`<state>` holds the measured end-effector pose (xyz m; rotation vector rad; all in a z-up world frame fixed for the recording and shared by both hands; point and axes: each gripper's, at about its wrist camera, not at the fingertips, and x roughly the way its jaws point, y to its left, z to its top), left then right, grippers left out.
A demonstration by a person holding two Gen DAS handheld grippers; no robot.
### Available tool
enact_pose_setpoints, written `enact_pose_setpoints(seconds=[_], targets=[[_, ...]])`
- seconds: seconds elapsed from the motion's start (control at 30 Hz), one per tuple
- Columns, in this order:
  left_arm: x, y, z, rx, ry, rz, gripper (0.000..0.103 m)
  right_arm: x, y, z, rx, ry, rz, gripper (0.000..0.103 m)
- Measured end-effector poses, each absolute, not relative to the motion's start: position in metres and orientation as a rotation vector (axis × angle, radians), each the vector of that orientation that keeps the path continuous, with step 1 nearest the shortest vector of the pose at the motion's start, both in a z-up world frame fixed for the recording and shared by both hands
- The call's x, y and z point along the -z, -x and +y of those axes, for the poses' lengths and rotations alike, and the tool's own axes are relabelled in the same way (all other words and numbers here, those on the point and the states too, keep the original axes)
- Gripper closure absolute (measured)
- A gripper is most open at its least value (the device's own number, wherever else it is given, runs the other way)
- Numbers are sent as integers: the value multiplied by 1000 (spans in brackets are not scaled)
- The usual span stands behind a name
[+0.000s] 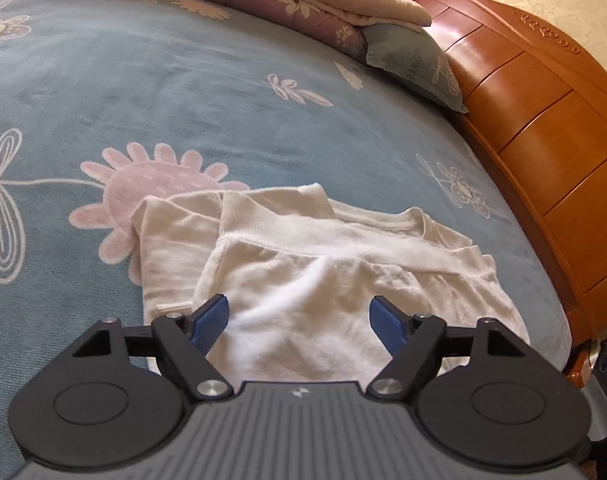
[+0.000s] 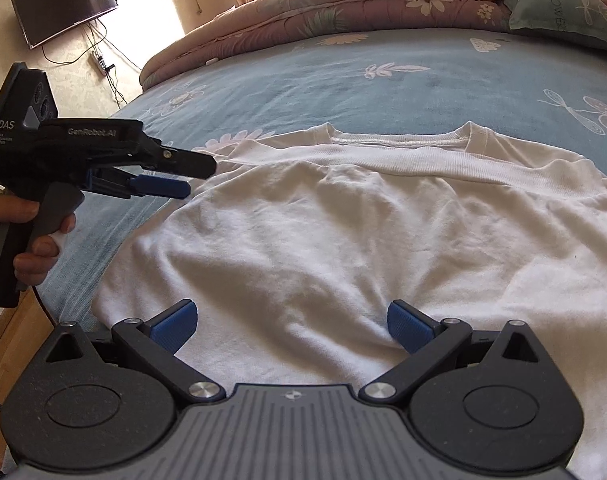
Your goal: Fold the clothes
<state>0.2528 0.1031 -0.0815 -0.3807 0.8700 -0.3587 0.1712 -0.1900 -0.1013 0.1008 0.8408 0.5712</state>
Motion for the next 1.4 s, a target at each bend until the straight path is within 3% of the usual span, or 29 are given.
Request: enact_pose_setpoints(seconds=[0.27, 0.73, 0.8, 1.07, 1.4], targets=[[102, -269, 165, 349, 589, 941, 26, 101, -169, -184, -570, -50, 837, 0], [142, -333, 175, 550, 828, 941, 19, 100, -174, -185, -562, -67, 842, 0], [142, -335, 171, 590, 818, 943, 15, 101, -176, -184, -552, -80, 837, 0], [142, -311, 170, 724, 766, 1024, 15, 101, -182, -177, -534, -55, 844, 0], [141, -355, 147, 710, 778, 1052, 16, 100, -183, -174, -508, -61, 856, 0]])
